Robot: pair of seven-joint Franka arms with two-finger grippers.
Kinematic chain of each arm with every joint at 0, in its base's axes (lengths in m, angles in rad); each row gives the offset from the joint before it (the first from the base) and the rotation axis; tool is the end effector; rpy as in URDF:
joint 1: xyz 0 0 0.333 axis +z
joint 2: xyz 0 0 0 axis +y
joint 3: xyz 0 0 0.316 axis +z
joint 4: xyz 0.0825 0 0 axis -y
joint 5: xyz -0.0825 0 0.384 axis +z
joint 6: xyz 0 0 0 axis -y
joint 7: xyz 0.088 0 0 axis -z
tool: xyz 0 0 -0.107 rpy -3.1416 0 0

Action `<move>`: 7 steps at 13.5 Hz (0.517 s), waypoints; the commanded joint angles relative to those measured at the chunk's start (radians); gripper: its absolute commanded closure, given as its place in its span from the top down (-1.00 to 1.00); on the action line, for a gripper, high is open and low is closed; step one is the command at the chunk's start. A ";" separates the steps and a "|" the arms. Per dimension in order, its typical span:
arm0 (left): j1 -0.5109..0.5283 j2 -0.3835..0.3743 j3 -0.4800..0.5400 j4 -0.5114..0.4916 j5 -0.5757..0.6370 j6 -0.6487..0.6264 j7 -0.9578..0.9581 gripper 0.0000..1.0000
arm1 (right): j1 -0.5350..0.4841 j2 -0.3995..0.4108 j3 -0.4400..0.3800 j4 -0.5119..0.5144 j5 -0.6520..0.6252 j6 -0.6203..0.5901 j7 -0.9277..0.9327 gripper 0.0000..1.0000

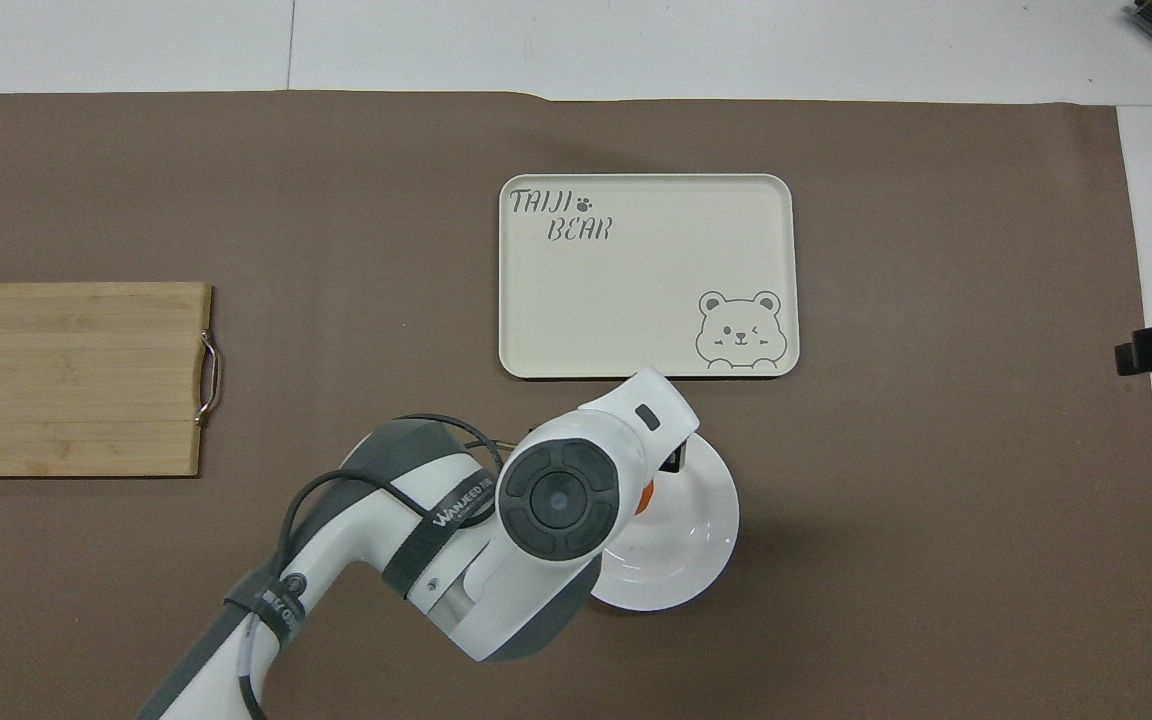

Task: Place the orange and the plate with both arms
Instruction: 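Carry the orange with the left gripper over the white plate, then release the orange onto the plate and withdraw the left gripper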

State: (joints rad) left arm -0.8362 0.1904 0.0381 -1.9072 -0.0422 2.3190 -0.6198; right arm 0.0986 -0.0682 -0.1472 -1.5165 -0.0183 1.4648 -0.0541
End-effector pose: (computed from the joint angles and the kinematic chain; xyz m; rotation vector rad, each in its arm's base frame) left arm 0.4340 -0.4478 0.4210 2.9597 -0.2291 0.2246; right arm 0.5209 -0.0307 0.6768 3.1325 0.0058 0.0240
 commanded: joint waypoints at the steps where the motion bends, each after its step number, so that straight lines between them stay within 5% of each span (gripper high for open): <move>1: 0.086 -0.032 0.000 0.010 0.007 -0.071 0.128 1.00 | -0.007 -0.009 0.001 -0.007 -0.006 -0.011 -0.021 1.00; 7: 0.354 -0.161 0.002 0.028 0.007 -0.203 0.441 1.00 | -0.005 -0.010 0.001 -0.007 -0.006 -0.029 -0.021 1.00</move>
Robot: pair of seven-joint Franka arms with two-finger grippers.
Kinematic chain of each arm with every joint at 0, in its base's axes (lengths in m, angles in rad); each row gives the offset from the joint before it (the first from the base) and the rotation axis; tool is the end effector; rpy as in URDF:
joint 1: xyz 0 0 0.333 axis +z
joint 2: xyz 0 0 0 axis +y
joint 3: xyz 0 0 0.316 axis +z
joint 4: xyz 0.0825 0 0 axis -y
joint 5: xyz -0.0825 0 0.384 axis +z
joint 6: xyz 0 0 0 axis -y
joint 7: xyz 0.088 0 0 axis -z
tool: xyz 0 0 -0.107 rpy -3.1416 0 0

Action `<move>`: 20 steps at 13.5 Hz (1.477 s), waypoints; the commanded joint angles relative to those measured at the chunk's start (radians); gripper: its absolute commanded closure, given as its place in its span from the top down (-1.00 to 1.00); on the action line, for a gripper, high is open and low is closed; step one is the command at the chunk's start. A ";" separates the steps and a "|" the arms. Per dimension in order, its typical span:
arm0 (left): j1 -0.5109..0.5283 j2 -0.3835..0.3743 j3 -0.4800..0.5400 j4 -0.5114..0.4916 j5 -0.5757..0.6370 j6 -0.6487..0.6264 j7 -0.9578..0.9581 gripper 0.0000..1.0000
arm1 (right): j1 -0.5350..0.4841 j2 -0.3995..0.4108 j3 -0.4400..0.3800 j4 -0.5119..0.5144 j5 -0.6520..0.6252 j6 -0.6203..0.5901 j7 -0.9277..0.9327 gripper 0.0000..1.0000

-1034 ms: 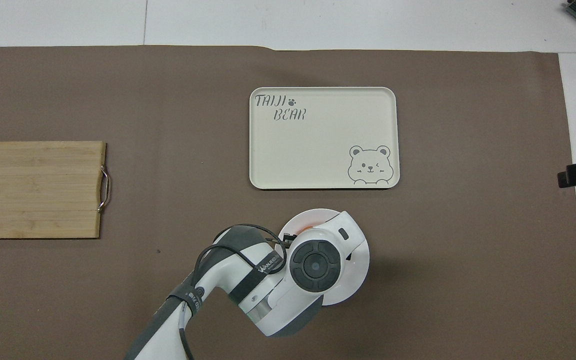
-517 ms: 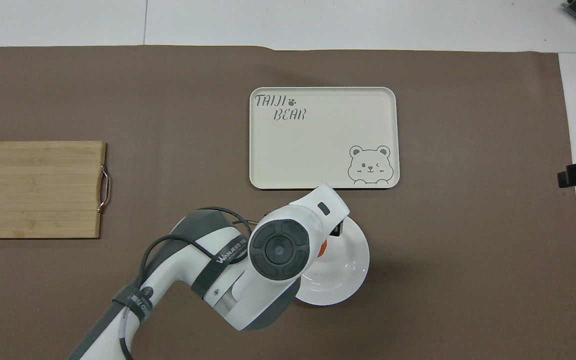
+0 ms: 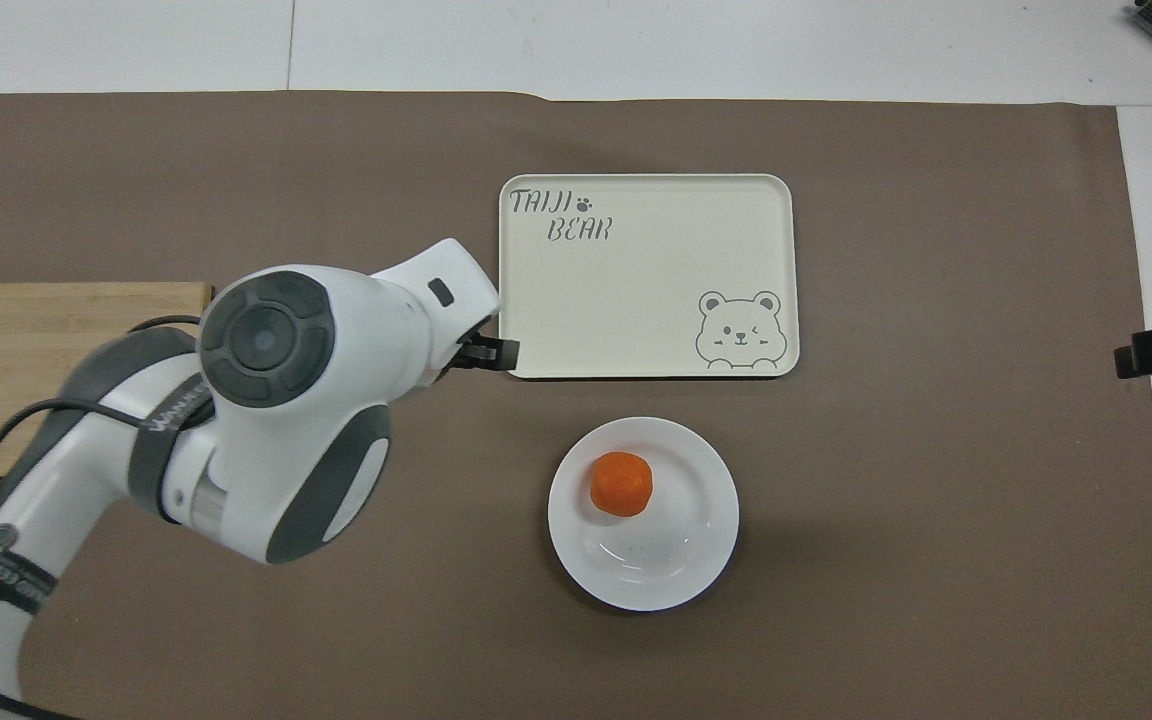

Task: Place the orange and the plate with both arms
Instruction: 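Release the orange onto the plate and withdraw the left gripper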

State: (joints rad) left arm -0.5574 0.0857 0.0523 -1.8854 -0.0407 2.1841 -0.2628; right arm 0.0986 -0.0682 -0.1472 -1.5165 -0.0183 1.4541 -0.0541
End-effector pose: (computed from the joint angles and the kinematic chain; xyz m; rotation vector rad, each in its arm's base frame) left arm 0.5272 -0.2941 0.4812 3.0011 -0.3362 0.2818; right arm 0.5198 -0.0307 0.6758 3.1331 0.0057 0.0073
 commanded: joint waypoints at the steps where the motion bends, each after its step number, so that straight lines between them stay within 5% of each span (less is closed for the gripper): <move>1: 0.124 -0.066 -0.011 0.035 0.005 -0.116 0.143 1.00 | -0.003 -0.010 0.003 -0.007 -0.020 -0.023 -0.018 1.00; 6: 0.304 -0.087 -0.009 0.189 0.005 -0.371 0.336 1.00 | -0.003 -0.013 0.003 -0.036 -0.003 0.009 -0.026 1.00; 10: 0.347 -0.095 -0.005 0.325 0.007 -0.545 0.378 1.00 | -0.002 -0.008 0.001 -0.114 0.078 0.076 -0.062 1.00; 20: 0.402 -0.084 0.004 0.427 0.025 -0.710 0.436 1.00 | 0.049 0.039 0.003 -0.372 0.389 0.300 -0.134 1.00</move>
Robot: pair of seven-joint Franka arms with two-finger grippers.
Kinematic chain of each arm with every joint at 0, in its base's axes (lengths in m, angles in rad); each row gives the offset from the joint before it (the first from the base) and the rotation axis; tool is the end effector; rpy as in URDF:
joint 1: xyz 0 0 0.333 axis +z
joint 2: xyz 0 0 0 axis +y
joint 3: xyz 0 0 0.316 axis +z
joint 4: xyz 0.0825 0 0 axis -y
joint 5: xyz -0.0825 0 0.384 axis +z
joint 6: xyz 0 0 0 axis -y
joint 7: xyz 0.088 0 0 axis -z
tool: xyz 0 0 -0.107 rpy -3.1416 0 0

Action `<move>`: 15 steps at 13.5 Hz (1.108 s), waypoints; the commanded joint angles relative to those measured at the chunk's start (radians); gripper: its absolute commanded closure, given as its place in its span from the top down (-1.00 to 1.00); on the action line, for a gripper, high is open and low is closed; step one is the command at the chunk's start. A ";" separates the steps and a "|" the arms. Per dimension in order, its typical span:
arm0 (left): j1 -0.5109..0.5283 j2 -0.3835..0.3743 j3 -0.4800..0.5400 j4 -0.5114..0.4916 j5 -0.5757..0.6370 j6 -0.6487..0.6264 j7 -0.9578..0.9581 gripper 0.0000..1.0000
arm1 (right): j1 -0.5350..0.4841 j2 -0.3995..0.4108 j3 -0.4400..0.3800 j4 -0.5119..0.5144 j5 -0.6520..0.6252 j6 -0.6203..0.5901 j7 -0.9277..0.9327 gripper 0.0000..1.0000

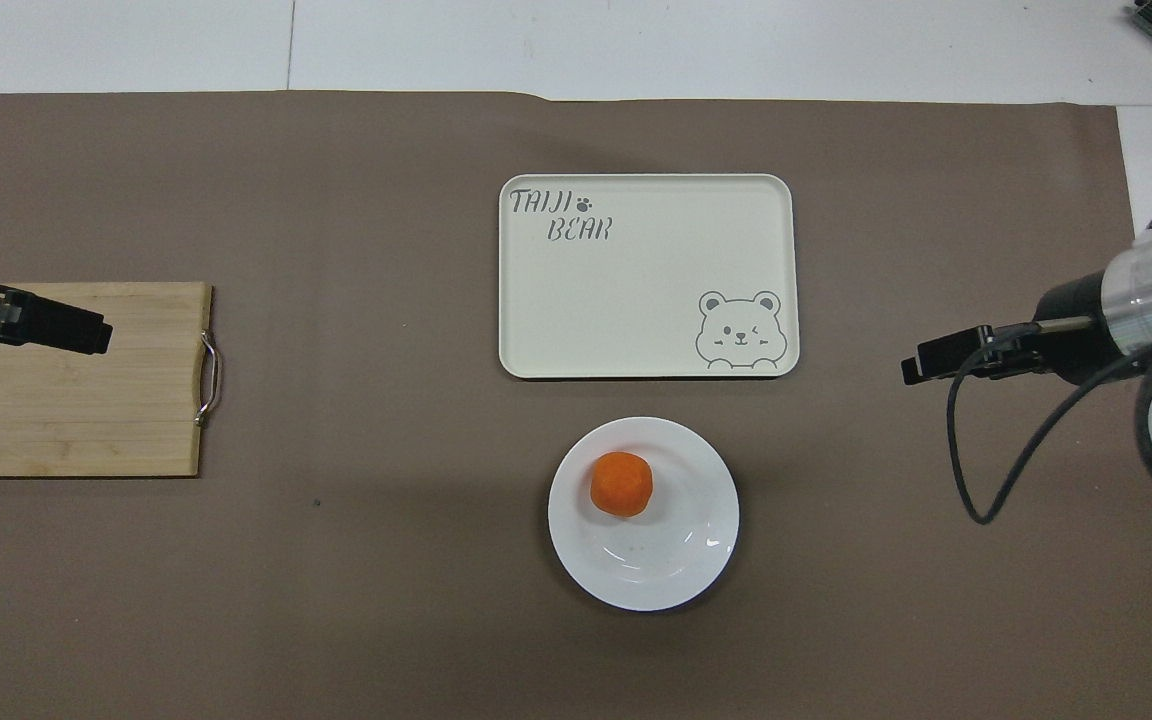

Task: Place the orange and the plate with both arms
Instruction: 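Reach the right gripper to the plate rim and grasp it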

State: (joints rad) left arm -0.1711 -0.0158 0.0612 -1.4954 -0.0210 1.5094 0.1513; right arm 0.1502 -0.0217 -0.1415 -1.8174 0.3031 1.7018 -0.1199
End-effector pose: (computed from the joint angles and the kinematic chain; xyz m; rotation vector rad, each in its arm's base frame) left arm 0.5400 -0.0616 0.6631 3.0931 -0.4088 0.0471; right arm 0.5467 0.0324 0.5349 -2.8314 -0.1057 0.1094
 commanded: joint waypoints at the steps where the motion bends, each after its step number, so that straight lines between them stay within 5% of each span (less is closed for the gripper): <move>1: 0.018 0.017 -0.004 0.037 0.004 -0.035 0.022 1.00 | -0.003 0.003 -0.003 -0.103 0.105 0.071 -0.126 1.00; 9: 0.016 0.002 -0.001 0.026 0.012 -0.060 0.011 1.00 | 0.043 0.022 -0.003 -0.387 0.415 0.248 -0.343 1.00; 15: 0.016 -0.001 -0.001 0.024 0.010 -0.049 0.011 1.00 | 0.077 0.045 -0.003 -0.497 0.548 0.303 -0.414 1.00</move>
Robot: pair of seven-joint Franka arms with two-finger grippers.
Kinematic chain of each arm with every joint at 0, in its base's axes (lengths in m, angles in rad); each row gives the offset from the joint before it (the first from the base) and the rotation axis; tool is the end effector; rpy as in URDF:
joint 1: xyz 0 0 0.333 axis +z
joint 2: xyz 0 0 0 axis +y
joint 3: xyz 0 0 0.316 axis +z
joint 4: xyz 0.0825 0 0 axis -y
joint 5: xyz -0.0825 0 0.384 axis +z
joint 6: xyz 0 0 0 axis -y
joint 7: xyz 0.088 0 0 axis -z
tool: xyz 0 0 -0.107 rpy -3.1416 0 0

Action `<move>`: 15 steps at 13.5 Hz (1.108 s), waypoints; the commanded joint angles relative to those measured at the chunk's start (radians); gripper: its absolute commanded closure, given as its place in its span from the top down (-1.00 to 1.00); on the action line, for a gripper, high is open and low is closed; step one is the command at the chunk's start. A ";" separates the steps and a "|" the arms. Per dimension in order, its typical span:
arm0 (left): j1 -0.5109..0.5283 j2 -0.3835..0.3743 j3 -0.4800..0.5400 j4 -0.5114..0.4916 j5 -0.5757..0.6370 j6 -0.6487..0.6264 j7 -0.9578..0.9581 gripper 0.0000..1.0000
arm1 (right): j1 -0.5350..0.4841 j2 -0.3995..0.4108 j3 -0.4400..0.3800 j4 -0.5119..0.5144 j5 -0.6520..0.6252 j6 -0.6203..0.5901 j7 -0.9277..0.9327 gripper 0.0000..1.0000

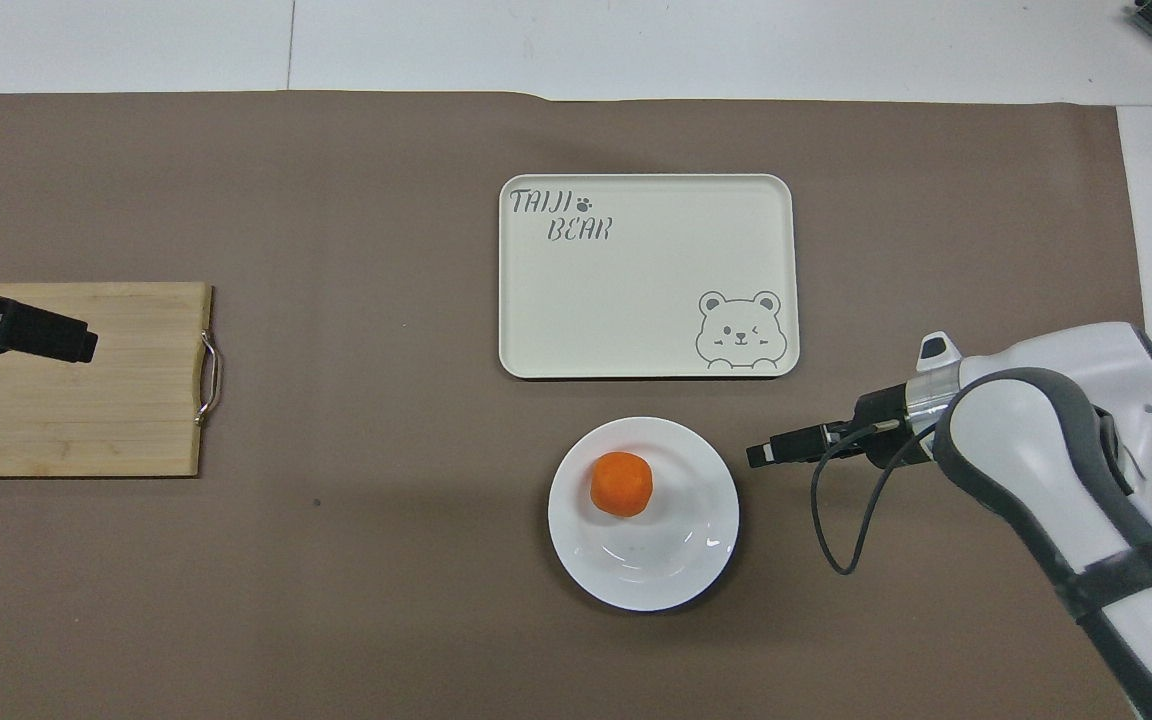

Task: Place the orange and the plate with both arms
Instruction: 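Reach the right gripper to the plate rim and grasp it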

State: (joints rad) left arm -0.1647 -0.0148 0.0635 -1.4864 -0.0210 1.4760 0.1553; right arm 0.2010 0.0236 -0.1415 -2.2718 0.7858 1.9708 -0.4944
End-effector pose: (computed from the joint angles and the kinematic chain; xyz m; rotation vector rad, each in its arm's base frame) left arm 0.5373 -0.0567 0.6637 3.0938 -0.4022 0.0077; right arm 0.4903 0.0748 0.3388 -2.4212 -0.1372 0.1966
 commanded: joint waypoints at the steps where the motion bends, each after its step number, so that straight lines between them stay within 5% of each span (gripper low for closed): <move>1: 0.010 -0.002 -0.004 0.015 0.009 -0.016 0.007 1.00 | 0.035 0.004 -0.003 -0.066 0.104 0.048 -0.052 1.00; 15: 0.010 -0.002 -0.004 0.015 0.010 -0.016 0.007 1.00 | 0.080 0.021 -0.003 -0.209 0.257 0.100 -0.118 1.00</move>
State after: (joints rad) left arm -0.1647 -0.0150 0.0644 -1.4858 -0.0210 1.4760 0.1553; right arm 0.2759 0.0519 -0.1432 -2.4515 0.9858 2.0548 -0.5743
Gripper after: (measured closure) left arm 0.000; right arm 0.000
